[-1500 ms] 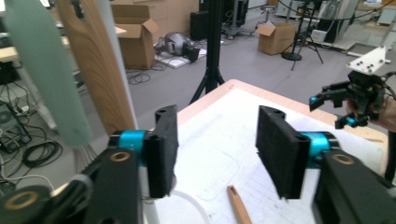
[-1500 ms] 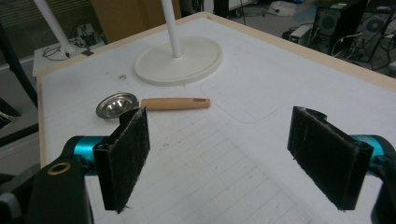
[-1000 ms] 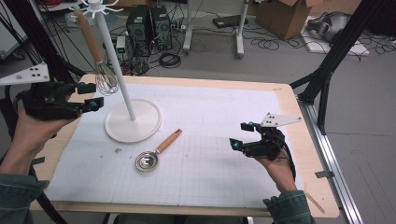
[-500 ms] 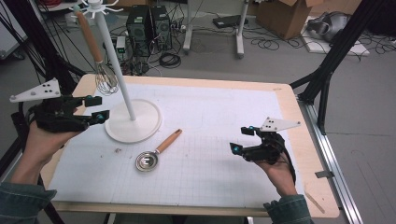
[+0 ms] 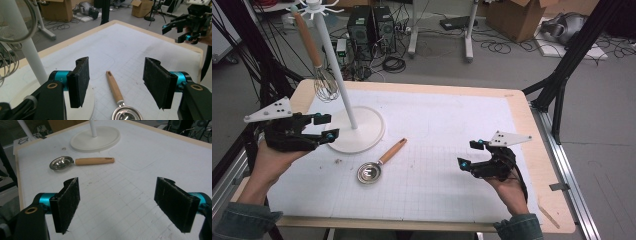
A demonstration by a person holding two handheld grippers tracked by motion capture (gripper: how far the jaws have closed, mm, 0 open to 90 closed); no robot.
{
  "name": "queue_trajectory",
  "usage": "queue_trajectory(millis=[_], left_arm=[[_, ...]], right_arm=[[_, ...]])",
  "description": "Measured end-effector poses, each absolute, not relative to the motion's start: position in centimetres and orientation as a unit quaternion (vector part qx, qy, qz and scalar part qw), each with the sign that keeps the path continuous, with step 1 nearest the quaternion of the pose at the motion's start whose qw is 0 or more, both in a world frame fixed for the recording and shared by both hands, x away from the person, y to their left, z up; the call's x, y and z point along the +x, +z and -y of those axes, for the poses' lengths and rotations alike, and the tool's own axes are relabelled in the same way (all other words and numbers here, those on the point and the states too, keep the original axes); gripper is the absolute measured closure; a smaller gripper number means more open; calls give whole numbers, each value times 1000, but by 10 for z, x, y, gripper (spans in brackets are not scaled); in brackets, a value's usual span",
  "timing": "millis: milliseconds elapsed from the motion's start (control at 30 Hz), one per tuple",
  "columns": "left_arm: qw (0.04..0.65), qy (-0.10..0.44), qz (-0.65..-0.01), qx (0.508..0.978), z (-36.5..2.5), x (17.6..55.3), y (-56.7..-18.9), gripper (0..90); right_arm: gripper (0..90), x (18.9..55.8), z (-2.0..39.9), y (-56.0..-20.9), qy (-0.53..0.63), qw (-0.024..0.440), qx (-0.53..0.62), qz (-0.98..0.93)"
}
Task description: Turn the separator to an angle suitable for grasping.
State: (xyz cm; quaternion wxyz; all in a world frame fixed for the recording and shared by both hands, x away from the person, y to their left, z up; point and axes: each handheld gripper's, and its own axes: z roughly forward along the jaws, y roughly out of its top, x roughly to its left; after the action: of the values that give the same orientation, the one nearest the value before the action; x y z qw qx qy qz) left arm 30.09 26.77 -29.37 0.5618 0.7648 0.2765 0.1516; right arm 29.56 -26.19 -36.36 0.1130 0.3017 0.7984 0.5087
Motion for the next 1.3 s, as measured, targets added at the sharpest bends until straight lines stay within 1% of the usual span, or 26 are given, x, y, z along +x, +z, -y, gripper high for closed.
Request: queue_trajectory(millis=[500, 1300], left_arm=[[547, 141, -273, 778, -251, 304, -322, 406], [518, 120, -284, 798, -215, 322, -372, 412]], right_arm=[[198, 296, 252, -376, 493, 106, 303, -809], [198, 294, 259, -383, 484, 106, 308, -812]])
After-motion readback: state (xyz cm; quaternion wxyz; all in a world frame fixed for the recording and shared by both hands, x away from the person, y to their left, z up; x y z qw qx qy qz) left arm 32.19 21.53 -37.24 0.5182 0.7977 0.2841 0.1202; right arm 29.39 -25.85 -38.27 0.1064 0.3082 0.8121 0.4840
